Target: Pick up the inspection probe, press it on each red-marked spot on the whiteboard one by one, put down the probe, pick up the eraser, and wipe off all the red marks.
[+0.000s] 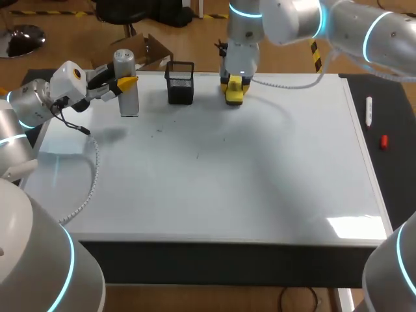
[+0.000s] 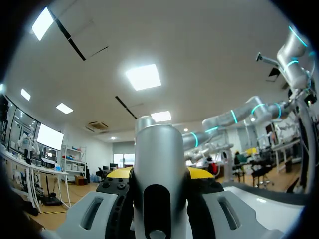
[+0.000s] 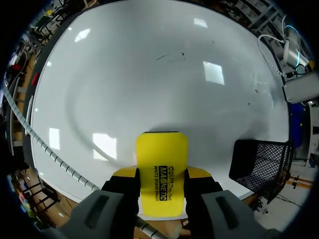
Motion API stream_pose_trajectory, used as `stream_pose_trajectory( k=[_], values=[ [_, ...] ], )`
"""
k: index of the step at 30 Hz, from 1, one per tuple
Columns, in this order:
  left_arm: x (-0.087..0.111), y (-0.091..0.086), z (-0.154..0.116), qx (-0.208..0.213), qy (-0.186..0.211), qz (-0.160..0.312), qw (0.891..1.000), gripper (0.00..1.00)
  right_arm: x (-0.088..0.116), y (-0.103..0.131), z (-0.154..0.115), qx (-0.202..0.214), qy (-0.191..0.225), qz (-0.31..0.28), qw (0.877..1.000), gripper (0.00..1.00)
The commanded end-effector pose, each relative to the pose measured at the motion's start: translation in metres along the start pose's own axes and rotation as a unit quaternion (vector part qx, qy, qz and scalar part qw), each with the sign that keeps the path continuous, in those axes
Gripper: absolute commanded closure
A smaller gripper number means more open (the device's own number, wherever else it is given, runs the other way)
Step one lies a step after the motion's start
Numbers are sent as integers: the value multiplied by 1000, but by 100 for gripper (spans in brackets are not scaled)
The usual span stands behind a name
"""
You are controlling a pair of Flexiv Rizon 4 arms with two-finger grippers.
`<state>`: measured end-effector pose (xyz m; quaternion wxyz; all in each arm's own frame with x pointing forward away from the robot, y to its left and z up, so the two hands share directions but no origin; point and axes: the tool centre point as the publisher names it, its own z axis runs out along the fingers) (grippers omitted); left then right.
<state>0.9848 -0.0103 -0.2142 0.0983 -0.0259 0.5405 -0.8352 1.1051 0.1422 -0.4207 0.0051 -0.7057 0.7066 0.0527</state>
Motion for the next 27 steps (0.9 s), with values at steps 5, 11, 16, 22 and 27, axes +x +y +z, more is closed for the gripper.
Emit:
stream_pose_trajectory(
  k=[5, 11, 16, 22, 27],
  values=[
    [0, -1, 0, 0, 0, 1, 1000, 100, -2, -8, 4, -19, 10, -1, 1000, 100],
    [0, -1, 0, 0, 0, 1, 1000, 100, -1, -8, 5, -21, 12, -1, 1000, 33],
    [0, -1, 0, 0, 0, 1, 1000, 100, 1, -7, 2, -17, 8, 5, 1000, 0],
    [0, -1, 0, 0, 0, 1, 1000, 100, 11, 0, -15, 8, -9, 18, 1000, 0],
    [0, -1, 0, 0, 0, 1, 1000, 100, 26, 7, -38, 18, -21, 60, 998, 0]
  ],
)
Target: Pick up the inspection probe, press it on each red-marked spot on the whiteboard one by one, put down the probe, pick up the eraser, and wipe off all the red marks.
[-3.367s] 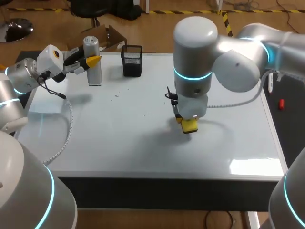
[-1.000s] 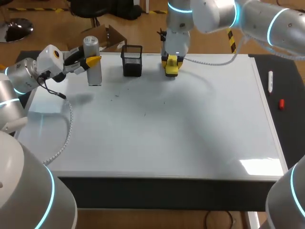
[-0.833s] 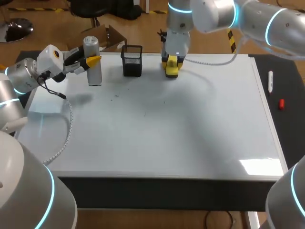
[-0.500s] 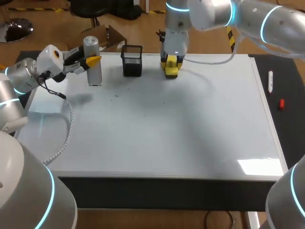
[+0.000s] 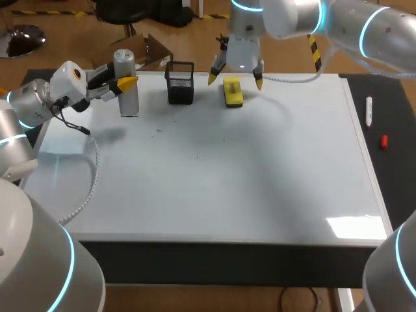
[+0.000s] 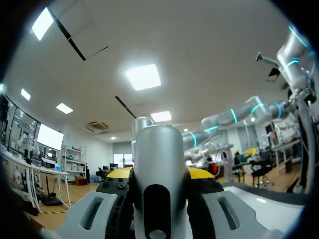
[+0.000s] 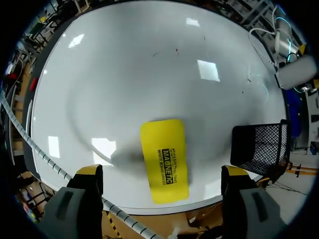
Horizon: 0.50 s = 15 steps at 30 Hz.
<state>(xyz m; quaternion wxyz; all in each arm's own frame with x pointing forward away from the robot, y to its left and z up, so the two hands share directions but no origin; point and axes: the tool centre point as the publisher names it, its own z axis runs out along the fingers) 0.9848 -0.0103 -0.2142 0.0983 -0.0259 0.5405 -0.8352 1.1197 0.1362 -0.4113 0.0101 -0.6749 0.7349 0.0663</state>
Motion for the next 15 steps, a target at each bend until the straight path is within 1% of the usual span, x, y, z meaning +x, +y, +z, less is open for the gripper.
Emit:
stream_pose_trajectory(
  k=[1, 2, 4, 7, 8, 11, 15],
  values=[
    [0, -1, 0, 0, 0, 1, 1000, 100, 26, 19, -32, 14, -12, 34, 999, 0],
    [0, -1, 0, 0, 0, 1, 1000, 100, 28, 20, -38, 20, -22, 31, 999, 0],
    [0, -1, 0, 0, 0, 1, 1000, 100, 35, 21, -47, 9, -23, 59, 998, 0],
    [0, -1, 0, 0, 0, 1, 1000, 100, 47, 22, -60, 8, -29, 88, 996, 0],
    [0, -1, 0, 0, 0, 1, 1000, 100, 52, 23, -66, 12, -30, 102, 994, 0],
    [0, -1, 0, 0, 0, 1, 1000, 100, 67, 24, -81, 4, -37, 147, 988, 0],
    [0, -1, 0, 0, 0, 1, 1000, 100, 82, 25, -99, -7, -50, 194, 980, 0]
  ],
)
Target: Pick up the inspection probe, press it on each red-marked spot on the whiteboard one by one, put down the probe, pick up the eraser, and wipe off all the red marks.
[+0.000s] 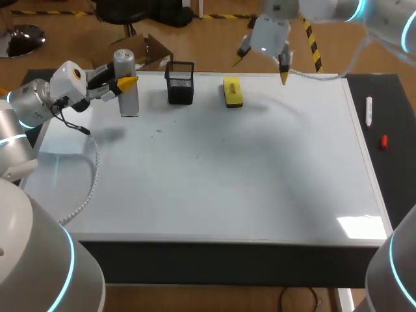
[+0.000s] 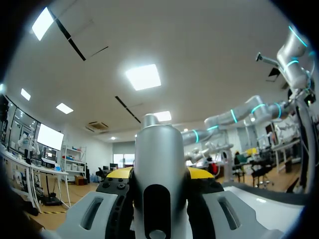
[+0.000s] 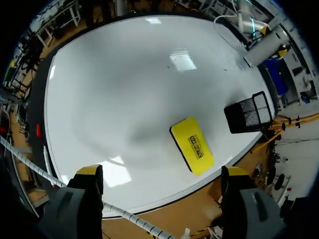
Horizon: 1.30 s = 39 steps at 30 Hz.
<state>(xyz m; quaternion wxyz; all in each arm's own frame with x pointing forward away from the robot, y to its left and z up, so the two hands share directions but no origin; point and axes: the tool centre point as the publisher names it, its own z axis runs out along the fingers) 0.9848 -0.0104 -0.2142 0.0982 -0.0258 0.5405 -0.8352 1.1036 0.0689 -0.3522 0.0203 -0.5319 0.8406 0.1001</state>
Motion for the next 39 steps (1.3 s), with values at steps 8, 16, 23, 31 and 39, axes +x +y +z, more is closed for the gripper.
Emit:
stream_pose_trajectory(
  k=[8, 16, 23, 31, 39],
  values=[
    [0, -1, 0, 0, 0, 1, 1000, 100, 37, 2, -68, -41, -29, 104, 993, 0],
    [0, -1, 0, 0, 0, 1, 1000, 100, 55, 2, -96, -90, -22, 197, 976, 0],
    [0, -1, 0, 0, 0, 1, 1000, 100, 71, 1, -124, -129, -45, 267, 954, 0],
    [0, -1, 0, 0, 0, 1, 1000, 100, 85, 3, -139, -155, -59, 337, 927, 0],
    [0, -1, 0, 0, 0, 1, 1000, 100, 92, 6, -143, -141, -83, 323, 932, 0]
  ],
)
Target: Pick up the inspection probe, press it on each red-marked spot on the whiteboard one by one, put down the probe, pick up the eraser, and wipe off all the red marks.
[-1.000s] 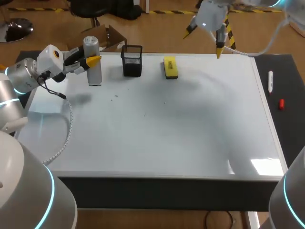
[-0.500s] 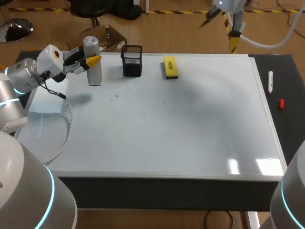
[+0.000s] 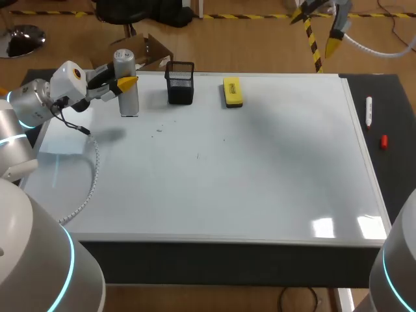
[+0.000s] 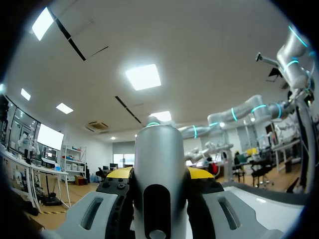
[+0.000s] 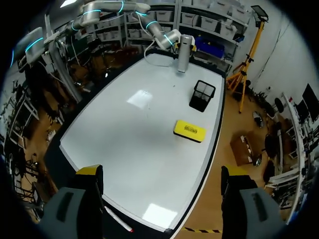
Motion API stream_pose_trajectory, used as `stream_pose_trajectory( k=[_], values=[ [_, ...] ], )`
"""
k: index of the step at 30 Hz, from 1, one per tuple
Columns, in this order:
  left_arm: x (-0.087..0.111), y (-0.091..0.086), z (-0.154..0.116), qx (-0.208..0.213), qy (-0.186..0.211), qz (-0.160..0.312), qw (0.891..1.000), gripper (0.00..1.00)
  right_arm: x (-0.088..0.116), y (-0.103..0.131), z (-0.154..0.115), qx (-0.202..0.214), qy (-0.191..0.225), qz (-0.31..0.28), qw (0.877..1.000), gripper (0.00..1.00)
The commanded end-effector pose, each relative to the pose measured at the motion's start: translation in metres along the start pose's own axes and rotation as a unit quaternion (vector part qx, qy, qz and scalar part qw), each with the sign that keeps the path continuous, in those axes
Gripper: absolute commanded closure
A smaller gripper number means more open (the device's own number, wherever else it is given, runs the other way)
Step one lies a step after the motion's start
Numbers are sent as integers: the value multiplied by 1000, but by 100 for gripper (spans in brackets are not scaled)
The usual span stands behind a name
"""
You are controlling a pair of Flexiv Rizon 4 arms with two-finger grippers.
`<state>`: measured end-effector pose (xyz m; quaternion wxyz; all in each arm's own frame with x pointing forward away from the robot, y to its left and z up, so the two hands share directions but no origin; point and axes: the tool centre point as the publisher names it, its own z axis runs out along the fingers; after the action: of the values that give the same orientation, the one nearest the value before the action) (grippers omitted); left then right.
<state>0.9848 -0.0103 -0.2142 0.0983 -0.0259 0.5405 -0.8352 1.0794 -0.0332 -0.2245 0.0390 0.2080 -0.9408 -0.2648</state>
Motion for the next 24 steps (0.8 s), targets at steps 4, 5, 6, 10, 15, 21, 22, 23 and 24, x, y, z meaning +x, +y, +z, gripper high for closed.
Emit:
stream_pose_trajectory(
  k=[4, 5, 6, 10, 15, 21, 22, 23, 24],
  values=[
    [1, -1, 0, 0, 0, 1, 1000, 100, 14, -1, -1, -7, -7, -28, 1000, 0],
    [1, -1, 0, 0, 0, 1, 1000, 100, 14, -1, -1, -7, -7, -28, 1000, 0],
    [1, -1, 0, 0, 0, 1, 1000, 100, 14, -1, -1, -7, -7, -28, 1000, 0],
    [1, -1, 0, 0, 0, 1, 1000, 100, 14, -1, -1, -7, -7, -28, 1000, 0],
    [1, -1, 0, 0, 0, 1, 1000, 100, 14, -1, -1, -7, -7, -28, 1000, 0],
    [2, 3, 0, -2, -3, -1, 1000, 100, 14, -1, -1, -7, -7, -28, 1000, 0],
    [2, 5, 0, 3, -7, -6, 1000, 100, 14, -1, -1, -7, -7, -28, 1000, 0],
    [1, 6, 1, 5, -9, -8, 1000, 100, 14, -1, -1, -7, -7, -28, 1000, 0],
    [0, 7, 2, 5, -8, -8, 1000, 100, 14, -1, -1, -7, -7, -28, 1000, 0]
  ],
)
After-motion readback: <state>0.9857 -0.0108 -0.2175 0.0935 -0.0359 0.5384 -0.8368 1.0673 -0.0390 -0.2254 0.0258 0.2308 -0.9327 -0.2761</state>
